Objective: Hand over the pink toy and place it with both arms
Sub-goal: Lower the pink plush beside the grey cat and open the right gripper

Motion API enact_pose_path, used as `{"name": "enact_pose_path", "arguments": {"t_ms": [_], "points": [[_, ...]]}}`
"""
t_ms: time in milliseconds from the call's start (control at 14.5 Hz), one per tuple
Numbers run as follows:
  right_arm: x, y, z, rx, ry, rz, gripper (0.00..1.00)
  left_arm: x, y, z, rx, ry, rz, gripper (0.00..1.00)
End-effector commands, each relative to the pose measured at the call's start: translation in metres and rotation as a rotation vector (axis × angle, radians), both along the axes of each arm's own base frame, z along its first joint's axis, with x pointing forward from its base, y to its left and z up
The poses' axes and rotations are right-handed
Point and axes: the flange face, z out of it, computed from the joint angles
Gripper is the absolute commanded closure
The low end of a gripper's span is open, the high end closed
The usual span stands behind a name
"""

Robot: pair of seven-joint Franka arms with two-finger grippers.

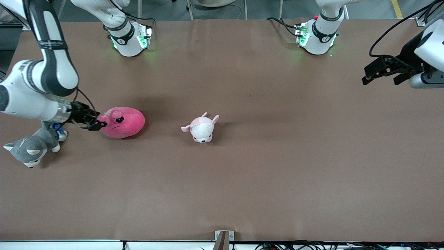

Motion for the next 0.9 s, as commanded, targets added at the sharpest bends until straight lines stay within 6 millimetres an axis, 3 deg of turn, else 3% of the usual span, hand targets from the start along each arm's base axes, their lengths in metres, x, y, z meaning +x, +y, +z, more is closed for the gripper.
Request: {"name": "enact_pose_path", "arguments": {"t_ms": [0, 415, 553, 829], "points": [[0.021, -0.025, 0.050, 0.015, -0.084, 0.163, 0.00, -0.023, 0.003, -0.004, 0.038, -0.027, -0.016, 0.00], [0.045, -0.061, 0.118, -0.183, -0.146, 0.641, 0.00, -0.014, 0.005, -0.009, 0.032, -0.040, -0.008, 0.00], [0.043, -0.067, 0.138, -0.168, -0.123, 0.644, 0.00, -0.007, 0.007, -0.001, 0.025, -0.060, 0.000, 0.00], [0.043, -0.052, 0.188, -0.157, -0.107, 0.662, 0.00, 0.010, 0.014, 0.008, 0.008, -0.080, -0.002, 0.00]]}}
